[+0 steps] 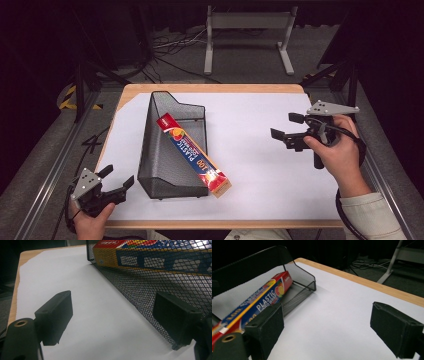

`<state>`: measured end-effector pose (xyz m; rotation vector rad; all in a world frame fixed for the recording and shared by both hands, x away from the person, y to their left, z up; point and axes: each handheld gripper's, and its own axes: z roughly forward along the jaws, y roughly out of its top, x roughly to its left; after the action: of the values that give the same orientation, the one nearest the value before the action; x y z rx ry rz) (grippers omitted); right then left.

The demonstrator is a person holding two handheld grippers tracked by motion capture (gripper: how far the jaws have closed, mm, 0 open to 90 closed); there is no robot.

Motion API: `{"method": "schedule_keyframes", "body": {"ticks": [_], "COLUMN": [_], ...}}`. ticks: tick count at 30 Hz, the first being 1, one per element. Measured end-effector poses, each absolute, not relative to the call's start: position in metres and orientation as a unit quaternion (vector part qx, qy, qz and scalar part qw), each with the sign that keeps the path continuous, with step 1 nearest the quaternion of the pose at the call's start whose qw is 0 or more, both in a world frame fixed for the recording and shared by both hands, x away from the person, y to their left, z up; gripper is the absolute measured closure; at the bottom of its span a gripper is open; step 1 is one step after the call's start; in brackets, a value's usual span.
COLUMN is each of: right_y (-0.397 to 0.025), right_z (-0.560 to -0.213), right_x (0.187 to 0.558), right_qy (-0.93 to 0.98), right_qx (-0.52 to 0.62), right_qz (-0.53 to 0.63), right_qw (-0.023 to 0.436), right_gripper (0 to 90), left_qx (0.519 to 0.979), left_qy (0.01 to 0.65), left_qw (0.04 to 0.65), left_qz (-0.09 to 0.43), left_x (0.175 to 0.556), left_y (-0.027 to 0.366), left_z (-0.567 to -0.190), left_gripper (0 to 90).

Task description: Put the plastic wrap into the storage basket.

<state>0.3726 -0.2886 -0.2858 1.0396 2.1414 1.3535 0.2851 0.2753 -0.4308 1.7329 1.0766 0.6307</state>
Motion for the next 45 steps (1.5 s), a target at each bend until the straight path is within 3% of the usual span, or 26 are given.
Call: {"method": "schedule_keyframes", "body": {"ticks": [22,40,45], "right_y": [-0.357,-0.373,-0.371], "right_z": [-0.367,-0.415,-0.424], "right_x": [0.358,0.353,0.352], "right_qy": [0.767,0.755,0.757], "right_qx": [0.374,0.408,0.426], "right_qz": [0.470,0.472,0.463], "right_qw": [0.225,0.203,0.177], "right_gripper": [9.3,9.6,10.8], "left_qx": [0.714,0.718,0.721], "left_qy": [0.440,0.436,0.434], "left_qw": [0.480,0.480,0.480], "left_qz": [0.257,0.252,0.249], "left_x": [0.288,0.288,0.289], "left_y": [0.272,0.272,0.271], "left_z": [-0.431,-0.432,-0.432], "left_gripper": [17.3,16.9,16.4]}}
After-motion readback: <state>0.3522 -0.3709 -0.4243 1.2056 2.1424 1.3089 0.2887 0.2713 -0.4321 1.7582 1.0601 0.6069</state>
